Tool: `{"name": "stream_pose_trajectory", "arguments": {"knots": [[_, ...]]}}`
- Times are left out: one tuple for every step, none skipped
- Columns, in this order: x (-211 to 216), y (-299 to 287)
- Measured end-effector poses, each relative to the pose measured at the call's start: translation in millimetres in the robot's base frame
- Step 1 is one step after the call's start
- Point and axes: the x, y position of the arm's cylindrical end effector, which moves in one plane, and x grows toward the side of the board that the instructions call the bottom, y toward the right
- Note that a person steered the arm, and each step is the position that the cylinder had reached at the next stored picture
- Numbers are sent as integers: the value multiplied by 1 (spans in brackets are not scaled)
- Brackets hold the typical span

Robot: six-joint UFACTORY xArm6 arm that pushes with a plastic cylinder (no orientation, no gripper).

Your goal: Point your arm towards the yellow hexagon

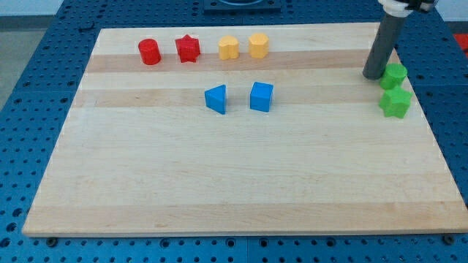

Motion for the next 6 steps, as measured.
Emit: {"name": "stream_pose_trajectory", "arguments": {"knots": [[-7, -11], [-17, -32], [-18, -43], [-20, -62], [-24, -106], [-24, -157]]}}
